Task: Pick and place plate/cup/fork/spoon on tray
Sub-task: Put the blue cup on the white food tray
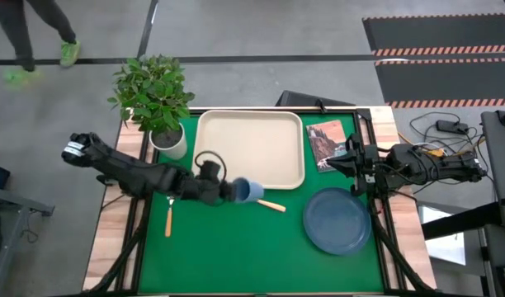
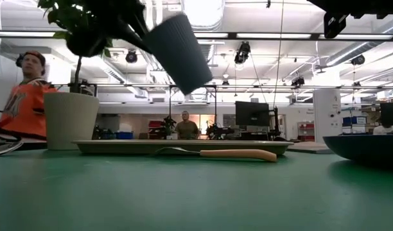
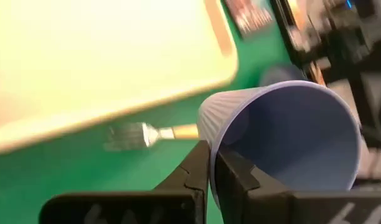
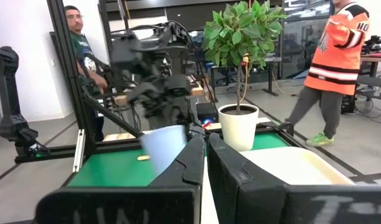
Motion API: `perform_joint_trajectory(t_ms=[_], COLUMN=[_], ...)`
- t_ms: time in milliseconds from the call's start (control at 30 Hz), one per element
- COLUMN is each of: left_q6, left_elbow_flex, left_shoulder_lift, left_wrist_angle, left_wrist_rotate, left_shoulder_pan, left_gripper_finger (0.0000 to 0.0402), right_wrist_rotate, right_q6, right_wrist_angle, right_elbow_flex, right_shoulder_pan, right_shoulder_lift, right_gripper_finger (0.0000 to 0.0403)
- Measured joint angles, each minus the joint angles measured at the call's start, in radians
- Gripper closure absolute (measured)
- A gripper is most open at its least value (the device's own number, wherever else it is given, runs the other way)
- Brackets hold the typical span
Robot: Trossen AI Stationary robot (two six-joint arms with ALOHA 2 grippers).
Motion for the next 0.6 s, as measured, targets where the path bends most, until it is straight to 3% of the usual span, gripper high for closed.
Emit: perform_joint_trajectory(t_ms=[367, 600], left_q6=[0.111, 0.138], left_elbow_flex=[-0.009, -0.012], left_shoulder_lift=[0.0, 0.0], left_wrist_angle=[-0.027, -0.144], left_wrist_rotate=[0.055, 0.098], left_shoulder_pan=[0.234, 0.362], left_gripper_finger=[0.0401, 0.0401], right_wrist_rotate=[0.0, 0.0], right_q6=[0.0, -0.001], right_wrist_angle=[0.0, -0.001], right_elbow_flex=[0.0, 0.0], right_shoulder_pan=[0.0, 0.0], right_shoulder_lift=[0.0, 0.0], right_gripper_finger=[0.0394, 0.0394])
